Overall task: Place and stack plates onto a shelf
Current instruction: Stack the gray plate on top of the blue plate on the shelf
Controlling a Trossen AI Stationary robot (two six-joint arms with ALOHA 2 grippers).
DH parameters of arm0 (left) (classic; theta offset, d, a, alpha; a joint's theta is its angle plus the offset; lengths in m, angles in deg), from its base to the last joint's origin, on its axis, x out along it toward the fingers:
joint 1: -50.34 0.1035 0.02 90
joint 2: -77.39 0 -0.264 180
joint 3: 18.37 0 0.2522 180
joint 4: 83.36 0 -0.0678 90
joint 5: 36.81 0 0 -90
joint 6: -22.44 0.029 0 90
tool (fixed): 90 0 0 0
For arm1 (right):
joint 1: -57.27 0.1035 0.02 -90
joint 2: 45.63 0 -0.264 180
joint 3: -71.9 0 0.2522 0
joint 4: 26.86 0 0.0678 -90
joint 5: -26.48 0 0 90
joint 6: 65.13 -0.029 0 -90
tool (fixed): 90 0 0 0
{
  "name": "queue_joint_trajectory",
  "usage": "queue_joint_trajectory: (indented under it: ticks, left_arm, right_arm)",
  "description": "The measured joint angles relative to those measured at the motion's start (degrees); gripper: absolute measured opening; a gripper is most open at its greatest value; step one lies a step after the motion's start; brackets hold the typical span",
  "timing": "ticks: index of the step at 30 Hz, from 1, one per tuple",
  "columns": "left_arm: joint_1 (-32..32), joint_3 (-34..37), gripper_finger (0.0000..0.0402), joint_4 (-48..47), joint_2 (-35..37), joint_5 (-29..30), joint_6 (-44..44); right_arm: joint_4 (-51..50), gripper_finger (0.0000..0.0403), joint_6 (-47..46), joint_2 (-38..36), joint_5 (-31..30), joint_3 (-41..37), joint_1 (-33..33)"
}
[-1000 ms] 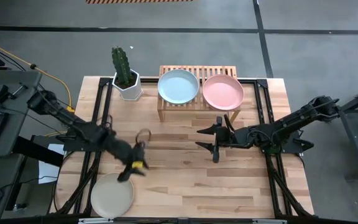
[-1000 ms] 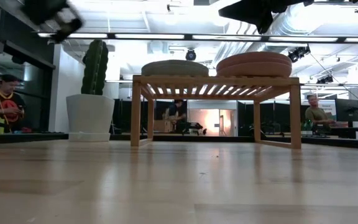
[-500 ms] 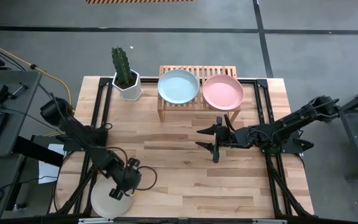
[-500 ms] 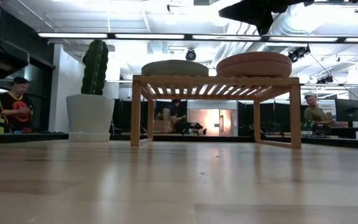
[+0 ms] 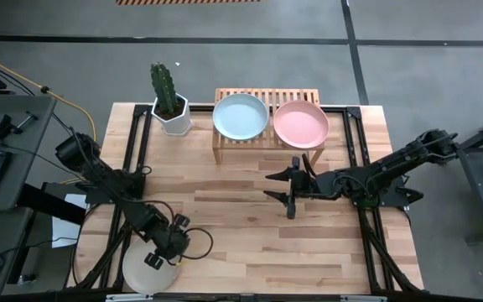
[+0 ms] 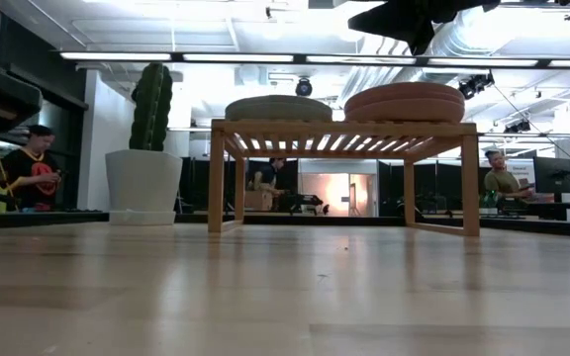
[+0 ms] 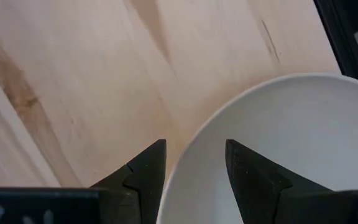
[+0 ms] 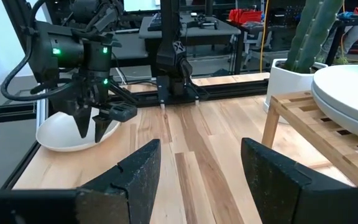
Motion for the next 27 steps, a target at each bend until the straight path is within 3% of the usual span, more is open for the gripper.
queue_joint_trajectory:
  ticks: [15,19,24,27]
  left_arm:
    - [-0.13,2.54,0.0151,1.15,-1.55,0.39,3.49]
    - [-0.10,2.54,0.0111,1.01,-1.55,0.41,4.21]
    - [-0.02,2.54,0.0019,0.51,-1.51,0.25,4.36]
    - [1.46,2.52,0.0014,-0.26,-1.42,-0.12,3.75]
  right_arm:
    - [-0.09,0.0206,-0.45,0.00,-0.02,0.00,0.00]
    - [-0.09,0.0206,-0.45,0.00,-0.02,0.00,0.00]
    - [-0.09,0.0206,-0.45,0.00,-0.02,0.02,0.00]
    - [-0.09,0.0206,-0.45,0.00,-0.02,0.02,0.00]
